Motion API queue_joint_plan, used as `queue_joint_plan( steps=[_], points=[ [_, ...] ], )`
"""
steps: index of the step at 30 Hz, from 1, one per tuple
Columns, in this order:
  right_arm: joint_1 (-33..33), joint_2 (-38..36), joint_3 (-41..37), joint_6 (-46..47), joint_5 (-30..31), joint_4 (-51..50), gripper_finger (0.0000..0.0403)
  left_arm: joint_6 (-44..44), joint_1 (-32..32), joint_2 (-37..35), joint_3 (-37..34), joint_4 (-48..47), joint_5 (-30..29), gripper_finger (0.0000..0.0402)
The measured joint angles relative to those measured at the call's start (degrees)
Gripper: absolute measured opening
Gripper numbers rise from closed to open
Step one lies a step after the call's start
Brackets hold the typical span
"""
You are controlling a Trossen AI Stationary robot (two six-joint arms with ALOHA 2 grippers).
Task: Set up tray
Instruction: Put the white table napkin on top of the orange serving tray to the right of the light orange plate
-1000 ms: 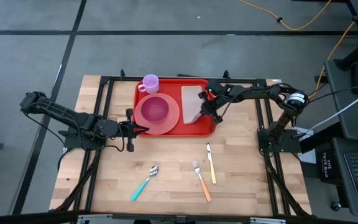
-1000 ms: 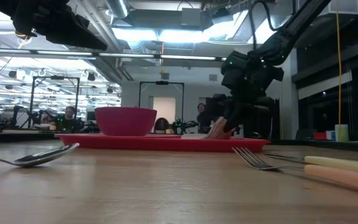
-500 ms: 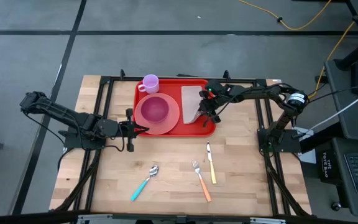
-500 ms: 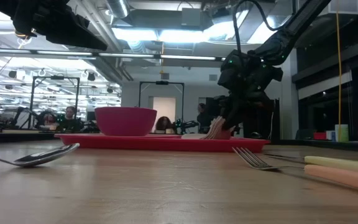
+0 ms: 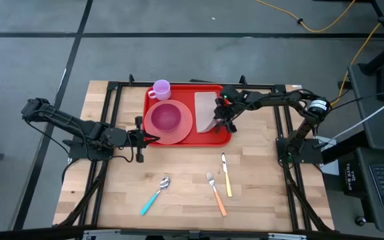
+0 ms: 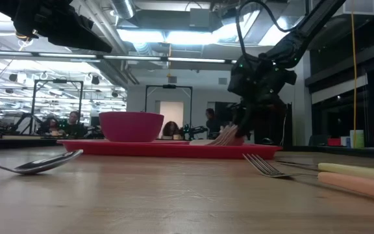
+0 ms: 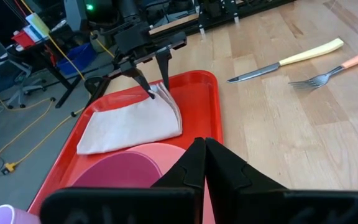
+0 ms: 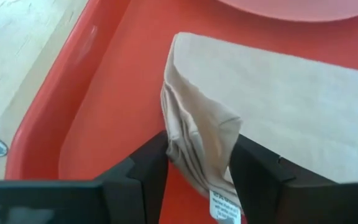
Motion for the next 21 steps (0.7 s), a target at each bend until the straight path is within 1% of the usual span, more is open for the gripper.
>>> queue_joint_plan(
  steps=[7, 13, 18, 21],
  points=[
    [0.00, -0.65, 0.00, 0.04, -0.03, -1.96, 0.0165, 0.04, -0.02, 0.00, 0.00, 0.00, 0.00, 0.0005],
    [0.00, -3.79, 0.00, 3.12, 0.22, -2.65, 0.0165, 0.04, -0.01, 0.01, 0.00, 0.00, 0.00, 0.0002],
    [-0.01, -6.02, 0.00, 3.09, 2.69, -3.89, 0.0165, 0.06, -0.02, 0.00, 0.00, -0.02, 0.00, 0.0005],
    [-0.02, -6.56, 0.00, 3.09, 1.80, -4.54, 0.0165, 0.06, -0.02, 0.01, 0.00, -0.02, 0.00, 0.0005]
  ],
)
